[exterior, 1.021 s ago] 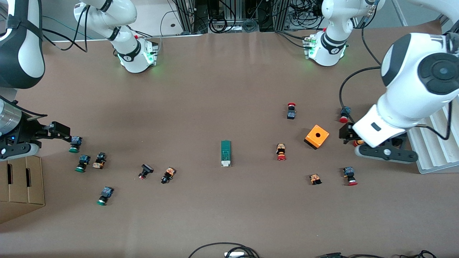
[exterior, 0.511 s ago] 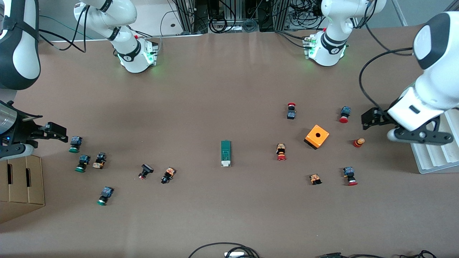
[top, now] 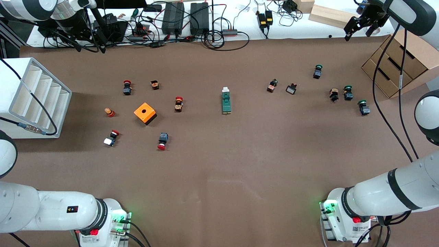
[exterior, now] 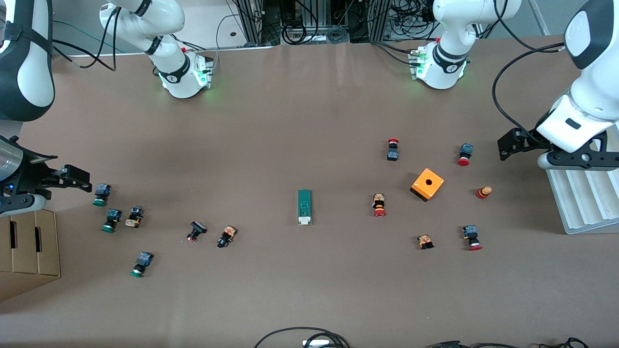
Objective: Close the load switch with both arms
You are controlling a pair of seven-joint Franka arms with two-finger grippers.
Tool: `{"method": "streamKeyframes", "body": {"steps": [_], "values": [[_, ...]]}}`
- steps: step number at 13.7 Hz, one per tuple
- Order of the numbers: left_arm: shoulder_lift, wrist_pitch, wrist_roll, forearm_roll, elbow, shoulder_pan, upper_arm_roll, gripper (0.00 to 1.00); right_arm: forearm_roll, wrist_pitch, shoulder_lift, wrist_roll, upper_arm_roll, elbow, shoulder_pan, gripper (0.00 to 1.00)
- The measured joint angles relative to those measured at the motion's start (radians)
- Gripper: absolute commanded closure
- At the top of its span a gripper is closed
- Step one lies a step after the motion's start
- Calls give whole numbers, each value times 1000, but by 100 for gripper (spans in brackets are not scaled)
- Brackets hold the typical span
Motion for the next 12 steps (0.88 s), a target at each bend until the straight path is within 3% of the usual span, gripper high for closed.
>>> {"method": "streamKeyframes", "body": {"steps": [2, 4, 12], "values": [[0, 0, 0, 0, -5, -29, 41, 0, 0, 0, 1, 0, 0, 0, 0, 0], [0, 0, 0, 0, -6, -28, 39, 0, 0, 0, 1, 0, 0, 0, 0, 0], [0, 5, 0, 0, -6, 124, -130, 0, 0, 0, 9, 0, 0, -1, 0, 0]]}}
